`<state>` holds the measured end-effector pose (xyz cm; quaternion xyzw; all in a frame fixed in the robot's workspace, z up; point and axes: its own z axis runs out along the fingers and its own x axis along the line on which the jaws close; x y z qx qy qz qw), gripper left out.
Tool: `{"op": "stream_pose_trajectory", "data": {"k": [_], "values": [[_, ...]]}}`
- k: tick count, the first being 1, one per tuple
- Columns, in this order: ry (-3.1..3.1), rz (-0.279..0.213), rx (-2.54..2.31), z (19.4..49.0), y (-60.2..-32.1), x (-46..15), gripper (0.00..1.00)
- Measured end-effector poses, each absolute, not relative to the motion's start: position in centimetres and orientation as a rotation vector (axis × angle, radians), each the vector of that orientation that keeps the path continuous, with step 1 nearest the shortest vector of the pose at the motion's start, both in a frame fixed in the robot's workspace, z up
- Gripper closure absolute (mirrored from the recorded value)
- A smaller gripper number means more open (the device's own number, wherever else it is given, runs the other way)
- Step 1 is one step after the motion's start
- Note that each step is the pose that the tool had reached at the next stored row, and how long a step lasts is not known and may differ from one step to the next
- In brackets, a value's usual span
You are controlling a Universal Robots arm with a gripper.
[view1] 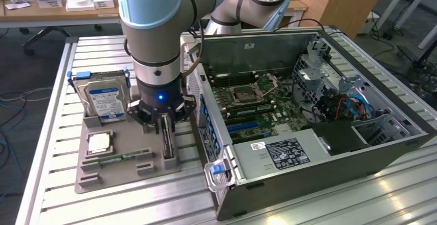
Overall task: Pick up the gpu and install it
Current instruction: 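Pick up the gpu and move the gpu toward the slot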
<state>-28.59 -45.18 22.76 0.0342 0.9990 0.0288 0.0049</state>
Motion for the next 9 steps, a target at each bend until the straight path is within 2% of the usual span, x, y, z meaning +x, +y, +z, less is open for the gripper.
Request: {"op": "stream_pose_trajectory", "data": {"k": [9], "values": [[3.129, 0.090, 0.107, 22.77, -45.24, -28.54, 0.58]]}}
